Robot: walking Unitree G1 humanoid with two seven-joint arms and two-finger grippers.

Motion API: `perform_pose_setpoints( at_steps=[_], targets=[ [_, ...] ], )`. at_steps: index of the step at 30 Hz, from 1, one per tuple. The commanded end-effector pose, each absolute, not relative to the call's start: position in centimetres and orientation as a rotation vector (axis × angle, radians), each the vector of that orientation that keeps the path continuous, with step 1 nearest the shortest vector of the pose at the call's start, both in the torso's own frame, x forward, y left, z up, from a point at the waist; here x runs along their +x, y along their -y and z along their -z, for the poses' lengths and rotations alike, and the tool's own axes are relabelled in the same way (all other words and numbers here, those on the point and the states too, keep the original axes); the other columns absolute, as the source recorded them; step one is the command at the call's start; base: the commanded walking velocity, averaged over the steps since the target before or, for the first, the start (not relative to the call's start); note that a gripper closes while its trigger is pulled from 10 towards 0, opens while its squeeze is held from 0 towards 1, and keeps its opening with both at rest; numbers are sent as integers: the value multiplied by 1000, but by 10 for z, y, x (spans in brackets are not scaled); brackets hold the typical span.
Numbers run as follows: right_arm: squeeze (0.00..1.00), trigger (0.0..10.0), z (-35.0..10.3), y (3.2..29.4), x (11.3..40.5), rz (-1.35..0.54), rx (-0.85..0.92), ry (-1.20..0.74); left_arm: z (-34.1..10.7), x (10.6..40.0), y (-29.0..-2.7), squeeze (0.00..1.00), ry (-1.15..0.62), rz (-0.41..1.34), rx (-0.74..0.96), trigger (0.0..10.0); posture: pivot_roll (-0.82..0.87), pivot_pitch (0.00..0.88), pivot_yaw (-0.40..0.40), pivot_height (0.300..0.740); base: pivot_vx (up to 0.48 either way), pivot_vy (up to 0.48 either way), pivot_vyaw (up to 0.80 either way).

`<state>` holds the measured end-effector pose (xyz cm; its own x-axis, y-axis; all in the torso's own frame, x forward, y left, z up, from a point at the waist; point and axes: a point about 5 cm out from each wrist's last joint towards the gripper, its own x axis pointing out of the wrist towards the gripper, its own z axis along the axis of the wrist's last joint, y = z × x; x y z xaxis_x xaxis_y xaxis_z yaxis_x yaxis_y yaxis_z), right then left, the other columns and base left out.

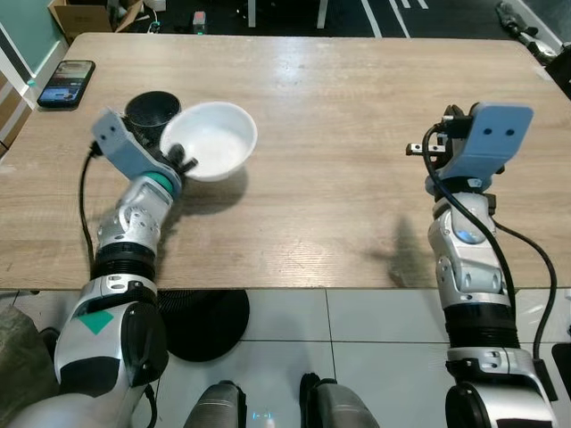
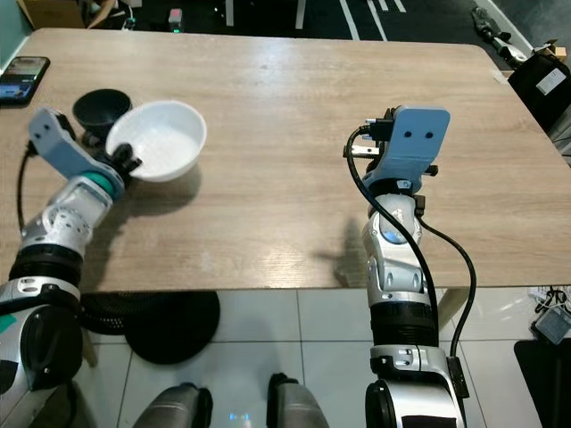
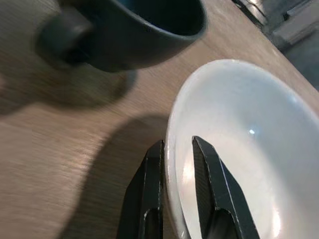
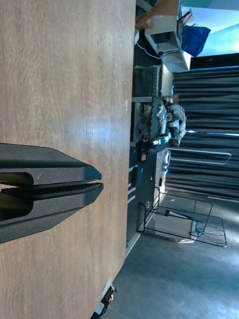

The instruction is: Setting the table

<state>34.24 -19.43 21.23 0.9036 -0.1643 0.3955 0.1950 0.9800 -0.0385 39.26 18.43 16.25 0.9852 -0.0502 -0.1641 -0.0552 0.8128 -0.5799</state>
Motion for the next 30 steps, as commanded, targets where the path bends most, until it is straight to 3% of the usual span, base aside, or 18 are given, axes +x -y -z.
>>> perform_pose_setpoints(
  at_steps=[1,7,8,10,11,17,18,19,30],
  targets=[
    [0,10000,-208,197,340,192,-79,387,-162,392,-175,0,-189,67,-609,10000,155,121,49,740,0,0,0],
    [0,10000,-207,196,338,196,-77,384,-165,392,-167,0,-183,61,-567,10000,154,119,55,740,0,0,0],
    [0,10000,-207,196,338,196,-76,384,-165,392,-166,435,-183,58,-564,10000,156,118,54,740,0,0,0],
    [0,10000,-206,195,338,196,-75,384,-165,391,-165,435,-183,57,-564,10000,156,118,54,740,0,0,0],
    [0,10000,-207,195,339,195,-74,383,-166,389,-160,1000,-176,102,-571,10000,156,115,51,740,0,0,0],
    [0,10000,-208,196,339,195,-75,385,-173,388,-156,1000,-127,156,-574,10000,154,110,56,740,0,0,0],
    [0,10000,-209,196,339,198,-73,389,-181,387,-154,373,-71,194,-556,10000,153,109,57,740,0,0,0],
    [0,10000,-209,197,338,202,-70,392,-190,384,-151,0,-12,228,-521,10000,153,106,60,740,0,0,0],
    [0,10000,-206,206,332,234,-27,378,-210,369,-127,0,126,345,-324,10000,138,102,68,740,0,0,0]
  ],
)
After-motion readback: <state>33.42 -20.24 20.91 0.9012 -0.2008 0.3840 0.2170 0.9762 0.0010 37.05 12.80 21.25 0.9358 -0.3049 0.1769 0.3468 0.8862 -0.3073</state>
